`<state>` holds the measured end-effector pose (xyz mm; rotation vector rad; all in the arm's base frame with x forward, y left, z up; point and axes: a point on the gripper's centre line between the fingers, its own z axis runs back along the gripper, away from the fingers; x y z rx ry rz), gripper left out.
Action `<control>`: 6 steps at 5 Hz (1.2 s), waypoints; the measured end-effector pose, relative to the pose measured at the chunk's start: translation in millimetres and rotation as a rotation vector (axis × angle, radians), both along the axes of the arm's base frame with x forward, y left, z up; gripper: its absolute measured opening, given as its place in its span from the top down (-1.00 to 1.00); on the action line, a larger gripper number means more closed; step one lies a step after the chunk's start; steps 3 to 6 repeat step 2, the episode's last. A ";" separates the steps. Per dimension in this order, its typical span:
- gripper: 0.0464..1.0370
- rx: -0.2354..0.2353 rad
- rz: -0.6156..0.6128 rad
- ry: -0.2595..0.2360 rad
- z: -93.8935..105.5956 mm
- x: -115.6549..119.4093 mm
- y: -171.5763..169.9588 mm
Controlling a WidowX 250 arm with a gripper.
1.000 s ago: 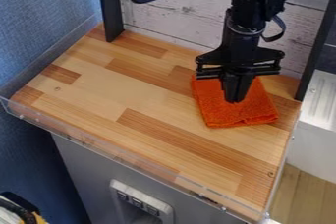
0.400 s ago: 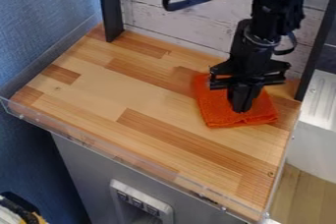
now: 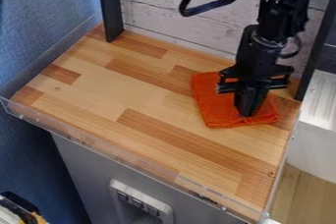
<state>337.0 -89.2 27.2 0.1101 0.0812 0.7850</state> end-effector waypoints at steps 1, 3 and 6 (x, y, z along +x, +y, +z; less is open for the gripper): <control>0.98 -0.047 0.034 0.020 -1.7 4.8 4.6; 0.98 -0.105 0.049 0.031 -1.8 6.7 4.9; 0.98 -0.105 0.049 0.031 -1.8 6.7 4.9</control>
